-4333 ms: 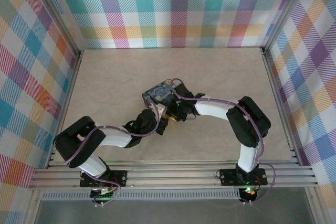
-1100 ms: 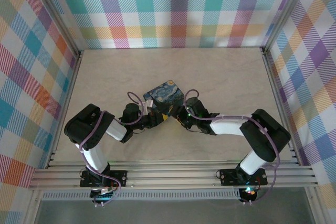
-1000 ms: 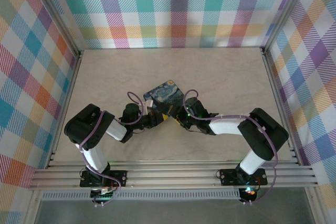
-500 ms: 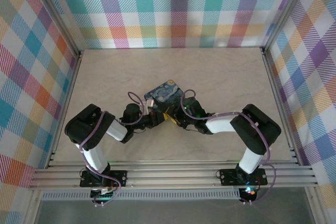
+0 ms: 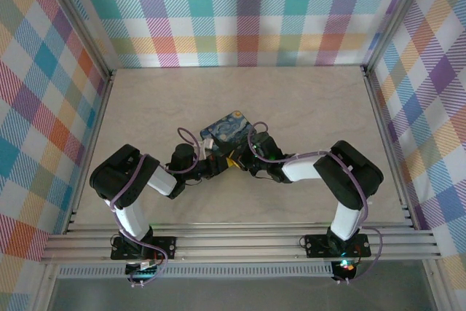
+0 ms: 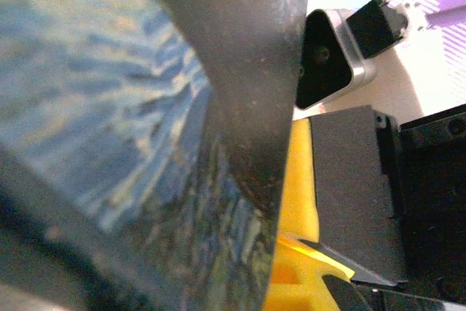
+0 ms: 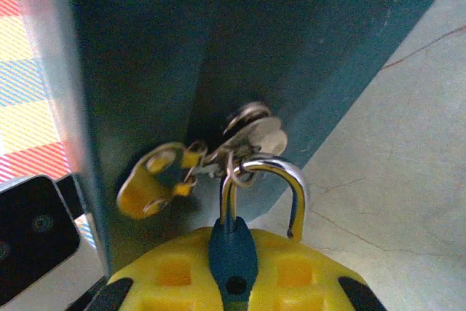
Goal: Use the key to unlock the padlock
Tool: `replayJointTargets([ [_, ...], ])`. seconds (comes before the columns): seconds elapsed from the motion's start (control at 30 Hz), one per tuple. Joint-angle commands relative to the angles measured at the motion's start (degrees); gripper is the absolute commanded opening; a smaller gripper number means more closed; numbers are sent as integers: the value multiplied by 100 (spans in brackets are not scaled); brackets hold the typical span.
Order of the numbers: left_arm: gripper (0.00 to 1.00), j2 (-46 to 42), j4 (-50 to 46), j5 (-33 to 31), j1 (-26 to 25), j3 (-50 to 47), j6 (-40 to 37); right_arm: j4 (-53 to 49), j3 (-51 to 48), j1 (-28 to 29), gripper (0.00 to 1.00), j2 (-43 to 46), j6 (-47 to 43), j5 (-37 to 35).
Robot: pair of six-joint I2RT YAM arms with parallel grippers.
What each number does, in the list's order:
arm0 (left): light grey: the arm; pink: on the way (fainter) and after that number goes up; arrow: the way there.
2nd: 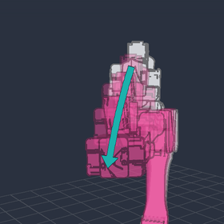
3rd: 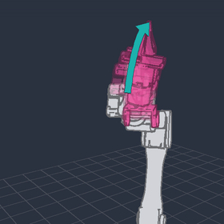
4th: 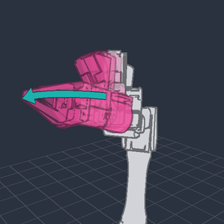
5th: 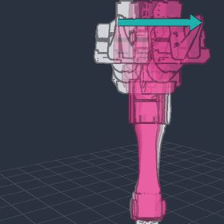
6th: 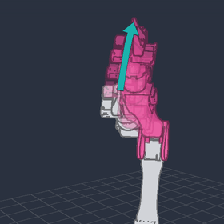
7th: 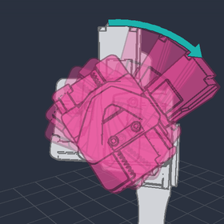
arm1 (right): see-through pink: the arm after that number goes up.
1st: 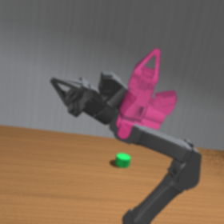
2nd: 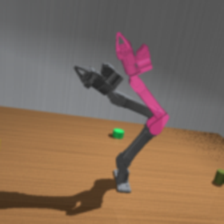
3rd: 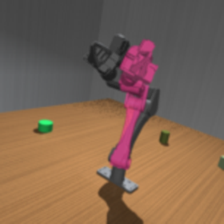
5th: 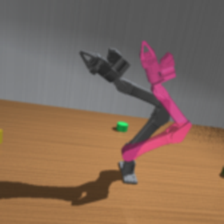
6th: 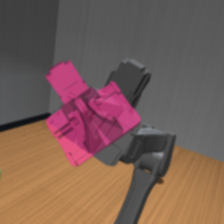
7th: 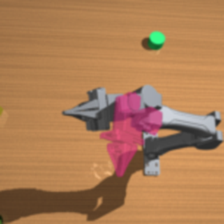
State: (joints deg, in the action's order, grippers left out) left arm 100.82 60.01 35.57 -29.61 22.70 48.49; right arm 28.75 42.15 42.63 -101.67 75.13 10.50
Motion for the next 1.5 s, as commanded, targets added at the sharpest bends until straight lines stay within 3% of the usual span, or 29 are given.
replayJointTargets([
  [0.0, 5, -440, -515, 65, -72, 112, -529, -970, 396, -80, 0, -95, -450, 163],
  [0.1, 21, -930, -1531, -151, -72, 157, -1046, -2237, 926, -97, 0, -81, -1168, 318],
  [0.2, 32, -1453, -2830, -433, -71, 351, -1659, -3381, 1402, -123, 0, -82, -1935, 341],
  [0.33, 35, -1951, -4040, -847, -72, 597, -2347, -4607, 1921, -150, 0, -81, -2806, 102],
  [0.5, 36, -2165, -4504, -1151, -63, 657, -2556, -5455, 2343, -150, 0, -108, -3535, -292],
  [0.7, 36, -2378, -4542, -1387, -63, 445, -2559, -5646, 2413, -175, 0, 29, -4207, -488],
  [0.87, 37, -3079, -4955, -1606, -67, 416, -2524, -5701, 2382, -360, 0, 244, -5135, -472],
  [1.07, 38, -3660, -5759, -1873, -63, 583, -2797, -5425, 2139, -813, 0, 480, -5569, 74],
  [1.47, 38, -3977, -5865, -2028, -63, 358, -2766, -4688, 1811, -1557, 0, 261, -5928, 1361],
])
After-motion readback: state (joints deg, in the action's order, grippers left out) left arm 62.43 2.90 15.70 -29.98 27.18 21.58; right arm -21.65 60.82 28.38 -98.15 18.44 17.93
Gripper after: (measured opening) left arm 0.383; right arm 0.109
